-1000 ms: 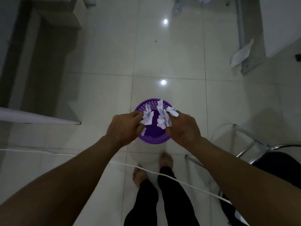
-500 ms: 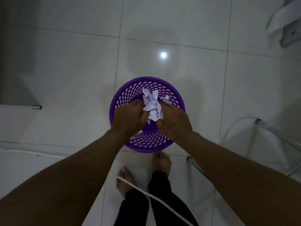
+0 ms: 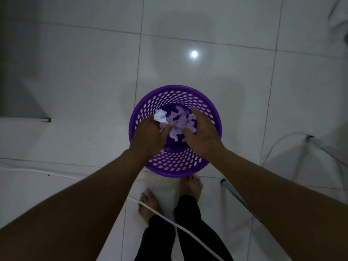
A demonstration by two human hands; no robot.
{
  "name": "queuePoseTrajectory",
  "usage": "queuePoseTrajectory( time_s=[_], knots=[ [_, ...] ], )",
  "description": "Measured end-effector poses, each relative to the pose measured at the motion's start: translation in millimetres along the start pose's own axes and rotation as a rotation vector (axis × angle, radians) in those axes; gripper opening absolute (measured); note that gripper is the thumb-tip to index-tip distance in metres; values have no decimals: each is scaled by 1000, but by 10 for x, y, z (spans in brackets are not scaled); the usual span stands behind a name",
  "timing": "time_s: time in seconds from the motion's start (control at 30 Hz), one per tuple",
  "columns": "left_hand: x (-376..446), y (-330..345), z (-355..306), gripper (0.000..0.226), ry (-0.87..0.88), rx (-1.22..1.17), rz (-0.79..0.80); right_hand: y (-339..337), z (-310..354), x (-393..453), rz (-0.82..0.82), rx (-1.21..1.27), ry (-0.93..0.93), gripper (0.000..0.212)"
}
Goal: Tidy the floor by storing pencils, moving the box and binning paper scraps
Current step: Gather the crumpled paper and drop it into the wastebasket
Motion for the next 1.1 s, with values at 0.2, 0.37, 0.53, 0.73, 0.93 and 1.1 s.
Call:
queuePoseTrajectory(
  time_s=[0.2, 0.37, 0.53, 0.73, 0.93, 1.1],
  knots=[
    [-69, -99, -130, 39, -61, 39, 80, -77, 148, -118, -68, 148, 68, 38],
    [-123, -207, -155, 39, -73, 238, 30, -89, 273, -224, -69, 117, 12, 35],
    [-231, -455, -345, 50, -14, 303, -48, -173, 500, -383, -99, -40, -86, 38],
    [-661, -1111, -742, 54, 68, 326, -167, -400, 1239, -766, -135, -322, -349, 46],
    [-1373, -2098, -1095, 47, -5, 354, -340, -577, 2387, -1427, -145, -501, -632, 42],
    [-2247, -3073, -1422, 45, -85, 362, -486, -551, 3396, -2134, -131, -522, -823, 41]
  ],
)
Point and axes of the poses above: each hand's wrist, its own x-axis towards the middle knuckle, its own y-axis out of the palm, z = x × y, the point moved 4 cm from there along x, towards the middle knuckle, and after that the axes turned 2 degrees about -x, right-handed, at the moved point
